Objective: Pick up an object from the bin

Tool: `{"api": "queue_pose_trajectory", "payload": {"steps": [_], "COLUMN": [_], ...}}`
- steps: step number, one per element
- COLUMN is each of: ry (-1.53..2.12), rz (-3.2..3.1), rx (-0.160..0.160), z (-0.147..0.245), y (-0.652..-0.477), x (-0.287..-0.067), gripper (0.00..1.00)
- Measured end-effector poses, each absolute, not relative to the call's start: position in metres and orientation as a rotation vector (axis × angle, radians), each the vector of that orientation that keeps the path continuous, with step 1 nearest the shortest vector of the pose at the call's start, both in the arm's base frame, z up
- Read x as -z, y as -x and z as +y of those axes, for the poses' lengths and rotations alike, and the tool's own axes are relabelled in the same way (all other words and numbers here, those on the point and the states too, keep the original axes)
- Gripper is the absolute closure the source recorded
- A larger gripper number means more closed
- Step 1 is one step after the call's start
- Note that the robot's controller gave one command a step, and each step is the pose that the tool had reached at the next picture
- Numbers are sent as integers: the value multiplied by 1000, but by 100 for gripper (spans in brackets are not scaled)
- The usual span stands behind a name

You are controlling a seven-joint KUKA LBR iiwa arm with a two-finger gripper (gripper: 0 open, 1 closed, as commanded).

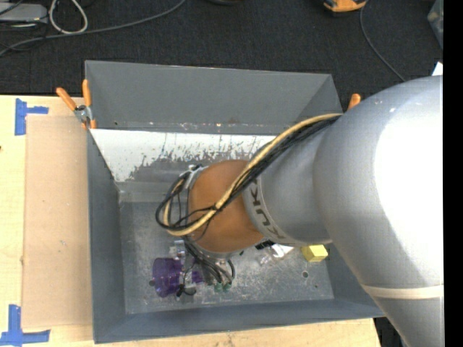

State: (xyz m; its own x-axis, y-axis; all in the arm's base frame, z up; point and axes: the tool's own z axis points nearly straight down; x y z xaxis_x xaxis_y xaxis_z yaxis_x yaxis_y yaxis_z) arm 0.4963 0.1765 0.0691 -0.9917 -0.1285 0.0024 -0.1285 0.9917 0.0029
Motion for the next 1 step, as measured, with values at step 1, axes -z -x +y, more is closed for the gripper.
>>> {"api": "queue_pose_trajectory", "payload": {"steps": [1], "ry": [-200], "rz": [-3132], "rx": [5], "z": [176], "y": [-496], "x": [-70], "gripper": [100]}}
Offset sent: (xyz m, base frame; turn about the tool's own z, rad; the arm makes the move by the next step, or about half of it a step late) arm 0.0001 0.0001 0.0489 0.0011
